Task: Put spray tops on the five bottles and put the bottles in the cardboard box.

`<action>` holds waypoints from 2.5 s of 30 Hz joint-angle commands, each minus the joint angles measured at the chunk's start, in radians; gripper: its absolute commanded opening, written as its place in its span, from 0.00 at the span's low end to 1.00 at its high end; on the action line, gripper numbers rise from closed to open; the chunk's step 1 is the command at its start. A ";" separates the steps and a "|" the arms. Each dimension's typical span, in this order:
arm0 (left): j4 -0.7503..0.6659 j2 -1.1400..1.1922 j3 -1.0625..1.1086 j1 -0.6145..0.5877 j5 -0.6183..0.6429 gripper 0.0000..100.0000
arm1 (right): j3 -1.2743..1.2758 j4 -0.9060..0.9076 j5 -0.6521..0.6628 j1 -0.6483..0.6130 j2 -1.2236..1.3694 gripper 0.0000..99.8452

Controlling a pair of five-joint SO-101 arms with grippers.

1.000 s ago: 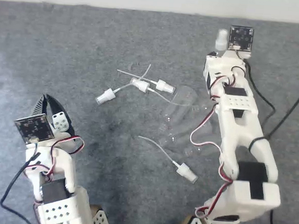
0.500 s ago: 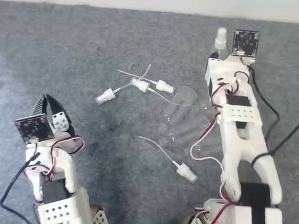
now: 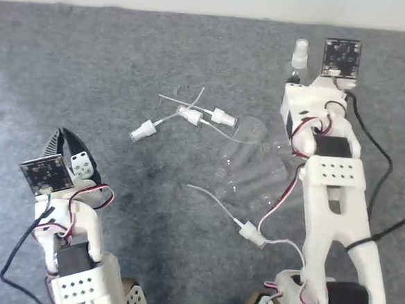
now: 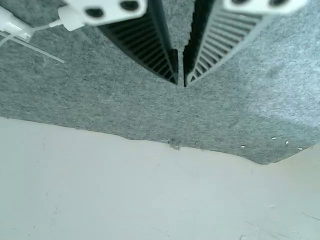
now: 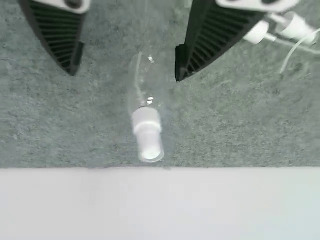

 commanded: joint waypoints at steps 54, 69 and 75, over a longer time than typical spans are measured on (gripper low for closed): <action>0.003 -0.015 -0.012 -0.002 -0.009 0.01 | 0.448 0.386 0.003 -0.584 -0.173 0.16; 0.003 -0.015 -0.012 -0.002 -0.009 0.01 | 0.419 0.364 -0.008 -0.553 -0.133 0.01; 0.003 -0.015 -0.012 -0.002 -0.009 0.01 | 0.419 0.364 -0.112 -0.558 -0.298 0.01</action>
